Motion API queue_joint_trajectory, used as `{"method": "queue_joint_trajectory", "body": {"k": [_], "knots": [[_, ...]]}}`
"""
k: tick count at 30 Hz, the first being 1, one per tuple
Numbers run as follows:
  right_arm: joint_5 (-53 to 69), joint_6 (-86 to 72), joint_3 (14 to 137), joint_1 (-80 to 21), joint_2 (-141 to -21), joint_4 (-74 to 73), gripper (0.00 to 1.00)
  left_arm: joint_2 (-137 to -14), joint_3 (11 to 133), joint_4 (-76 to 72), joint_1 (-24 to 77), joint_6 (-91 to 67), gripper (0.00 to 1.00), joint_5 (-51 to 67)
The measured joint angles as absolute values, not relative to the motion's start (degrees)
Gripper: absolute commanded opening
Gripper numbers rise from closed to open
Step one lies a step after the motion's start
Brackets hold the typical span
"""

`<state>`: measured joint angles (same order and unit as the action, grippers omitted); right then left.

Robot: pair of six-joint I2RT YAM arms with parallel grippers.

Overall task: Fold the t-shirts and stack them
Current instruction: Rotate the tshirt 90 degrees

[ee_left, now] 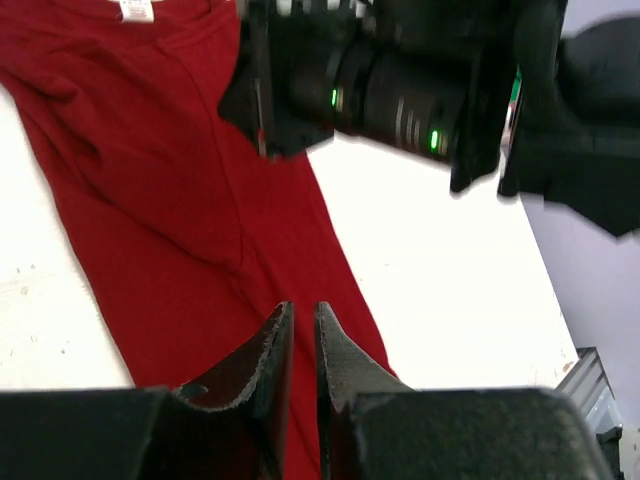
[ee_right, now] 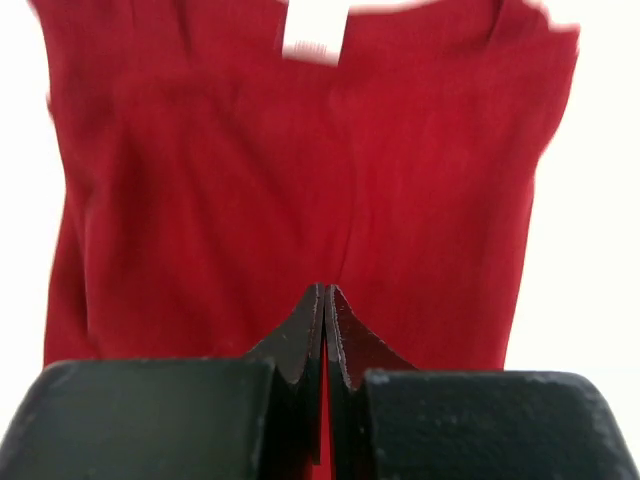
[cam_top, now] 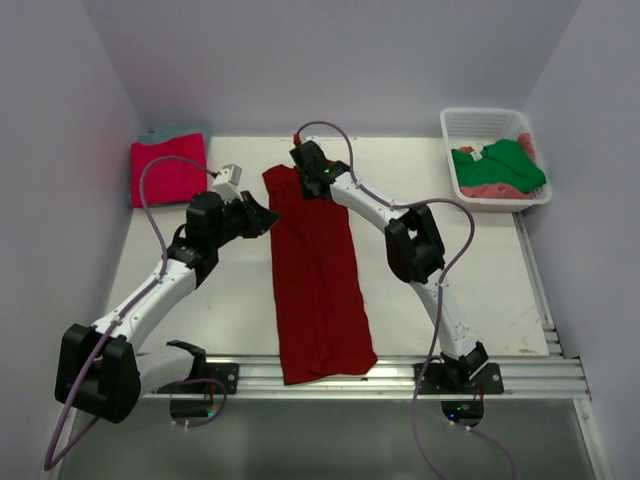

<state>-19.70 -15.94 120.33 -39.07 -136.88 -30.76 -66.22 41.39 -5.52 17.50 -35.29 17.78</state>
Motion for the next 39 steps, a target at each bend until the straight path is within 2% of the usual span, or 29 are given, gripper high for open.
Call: {"method": "queue_joint_trajectory", "body": {"k": [3, 10, 22, 29, 34, 39], "knots": [[-17.08, -15.7, 127.9, -36.32, -141.29, -31.11, 0.0, -66.15, 39.57, -5.41, 17.67, -35.29, 0.15, 17.47], [-11.84, -16.32, 136.27, -31.57, -147.15, -31.29, 0.0, -66.3, 36.47, -3.7, 17.91, -35.29, 0.13, 17.23], [-2.61, -18.81, 130.47, -29.32, -148.03, -27.73, 0.0, -67.05, 35.38, -3.6, 18.06, -35.33, 0.12, 16.21], [-7.03, -23.55, 137.25, -28.95, -151.35, -32.32, 0.0, -68.45, 34.87, -3.6, 18.09, -35.31, 0.11, 15.66], [-14.72, -29.32, 137.47, -27.49, -151.37, -33.76, 0.0, -70.83, 34.85, -3.66, 18.09, -35.35, 0.11, 15.29], [-15.99, -31.59, 138.28, -23.07, -151.61, -35.0, 0.0, -73.17, 34.83, -4.19, 18.09, -35.46, 0.11, 15.31]]}}
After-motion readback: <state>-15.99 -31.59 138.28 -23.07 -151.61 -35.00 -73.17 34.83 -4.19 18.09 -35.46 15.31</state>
